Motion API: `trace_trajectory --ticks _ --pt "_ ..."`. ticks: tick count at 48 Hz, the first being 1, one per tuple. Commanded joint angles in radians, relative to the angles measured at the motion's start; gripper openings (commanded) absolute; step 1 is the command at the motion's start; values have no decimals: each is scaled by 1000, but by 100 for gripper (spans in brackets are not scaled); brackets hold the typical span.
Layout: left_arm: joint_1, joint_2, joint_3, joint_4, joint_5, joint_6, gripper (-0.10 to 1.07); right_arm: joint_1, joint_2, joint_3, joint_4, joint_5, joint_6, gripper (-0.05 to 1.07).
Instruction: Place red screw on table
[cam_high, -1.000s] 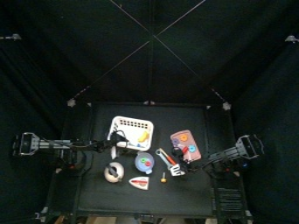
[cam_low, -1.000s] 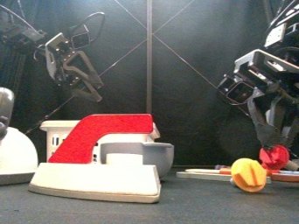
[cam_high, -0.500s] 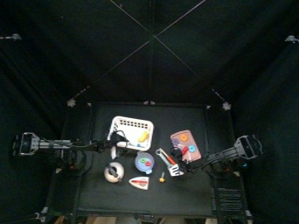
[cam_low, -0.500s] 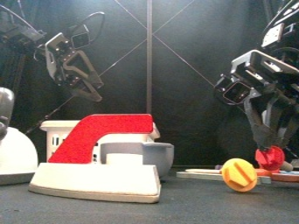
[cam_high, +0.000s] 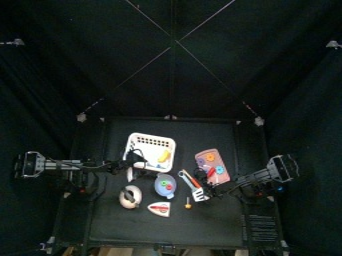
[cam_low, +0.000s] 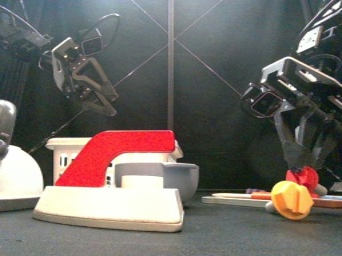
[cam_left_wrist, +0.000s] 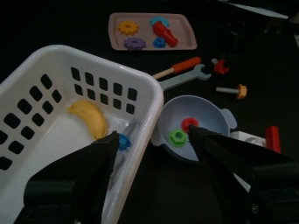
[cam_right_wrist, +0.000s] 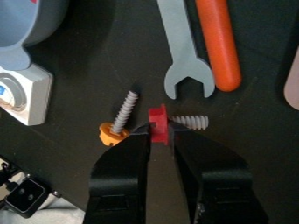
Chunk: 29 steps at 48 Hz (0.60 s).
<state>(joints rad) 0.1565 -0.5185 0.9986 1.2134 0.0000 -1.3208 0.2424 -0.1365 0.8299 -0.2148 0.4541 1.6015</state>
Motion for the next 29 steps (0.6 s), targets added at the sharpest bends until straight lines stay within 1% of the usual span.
trace_trajectory --ticks 1,7,29 --pt "3 -3 -12 0 -5 0 97 -2 -11 -20 0 -3 -2 72" --pt "3 -3 -11 0 -5 0 97 -2 -11 -23 -2 -3 -2 75" --pt "3 -3 -11 0 -3 0 97 2 3 -25 5 -3 -2 75"
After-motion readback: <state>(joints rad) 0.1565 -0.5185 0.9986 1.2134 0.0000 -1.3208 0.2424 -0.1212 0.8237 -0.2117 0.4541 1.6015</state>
